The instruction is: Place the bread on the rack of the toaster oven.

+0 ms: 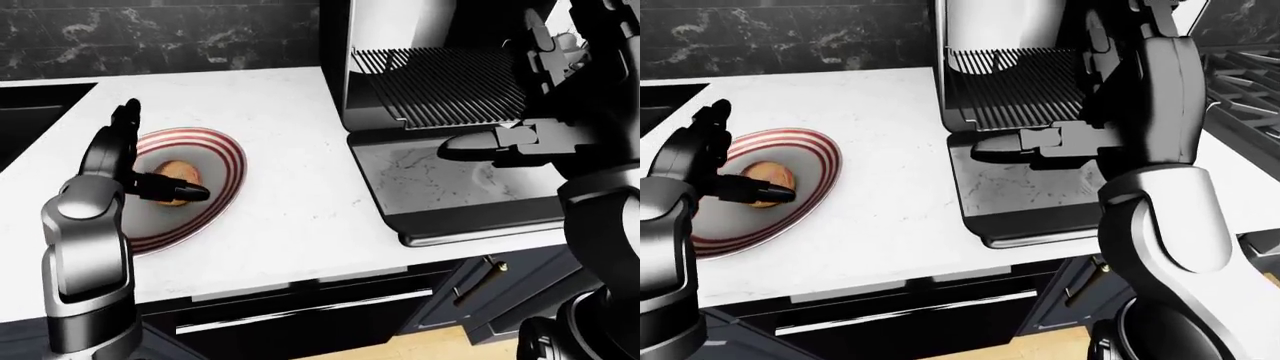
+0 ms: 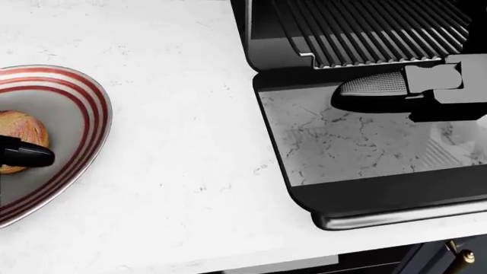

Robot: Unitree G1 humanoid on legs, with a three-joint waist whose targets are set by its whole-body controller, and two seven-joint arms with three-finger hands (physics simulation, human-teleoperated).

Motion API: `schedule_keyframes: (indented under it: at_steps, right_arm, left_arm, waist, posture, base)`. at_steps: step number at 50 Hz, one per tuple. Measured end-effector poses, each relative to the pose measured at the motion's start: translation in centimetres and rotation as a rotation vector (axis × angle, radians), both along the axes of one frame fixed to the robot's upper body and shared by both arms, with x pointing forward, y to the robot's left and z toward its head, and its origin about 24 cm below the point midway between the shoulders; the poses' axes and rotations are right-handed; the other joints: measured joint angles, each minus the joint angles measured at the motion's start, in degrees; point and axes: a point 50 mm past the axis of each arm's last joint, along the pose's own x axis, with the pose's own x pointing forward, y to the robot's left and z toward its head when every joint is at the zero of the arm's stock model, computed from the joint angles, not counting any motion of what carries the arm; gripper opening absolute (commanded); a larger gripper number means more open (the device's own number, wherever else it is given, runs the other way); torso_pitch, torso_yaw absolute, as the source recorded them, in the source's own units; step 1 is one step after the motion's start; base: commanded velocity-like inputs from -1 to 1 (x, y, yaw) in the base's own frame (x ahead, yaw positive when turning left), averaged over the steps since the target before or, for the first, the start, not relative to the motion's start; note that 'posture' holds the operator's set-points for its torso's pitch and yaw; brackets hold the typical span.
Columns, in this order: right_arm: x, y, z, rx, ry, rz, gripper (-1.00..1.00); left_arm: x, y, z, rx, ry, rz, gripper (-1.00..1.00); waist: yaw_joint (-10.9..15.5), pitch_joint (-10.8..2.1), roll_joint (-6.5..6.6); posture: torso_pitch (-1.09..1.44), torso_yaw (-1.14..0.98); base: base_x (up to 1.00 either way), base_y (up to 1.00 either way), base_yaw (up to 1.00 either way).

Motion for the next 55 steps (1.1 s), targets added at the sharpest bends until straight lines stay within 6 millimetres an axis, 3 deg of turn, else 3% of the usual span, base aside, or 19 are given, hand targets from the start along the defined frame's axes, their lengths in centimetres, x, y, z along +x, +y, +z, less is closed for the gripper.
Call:
schedule_keyframes:
  at_steps: [20,28,32,42,55]
  right_arm:
    - [0.1,0.2,-0.1,-0.002,0.004,0.004,1.0]
    - [0.1,0.1,0.0,-0.002,0.002,0.001,1.0]
    - [0.2,0.2,-0.1,-0.002,0.004,0.005,1.0]
    - [0.1,0.2,0.0,-0.005,0.0,0.002,1.0]
    - [0.0,0.1,0.1,-0.003,-0.002,-0.002,1.0]
  left_arm:
    - [-0.5,0.9,-1.6,-0.02,0.04,0.036,0.96]
    - [-0.4,0.9,-2.2,-0.026,0.061,0.034,0.74]
    - [-0.1,0.9,-2.2,-0.019,0.062,0.036,0.76]
    - [0.2,0.9,-2.3,-0.012,0.061,0.038,0.5]
    - [-0.4,1.0,-2.3,0.02,0.042,0.035,0.29]
  waist:
    - [0.01,-0.05,0.08]
    - [0.05,-0.03,0.06]
    - [0.04,-0.1,0.06]
    - [0.06,-0.25,0.17]
    - [0.03,-0.48,0.5]
  posture:
    - [0.0,0.0]
    - [0.0,0.0]
    - [0.0,0.0]
    - [0.0,0.0]
    - [0.0,0.0]
  base:
    - [0.0,0.0,0.0]
    - [0.0,0.0,0.0]
    - [0.0,0.0,0.0]
    - [0.0,0.0,0.0]
    - [0.0,0.0,0.0]
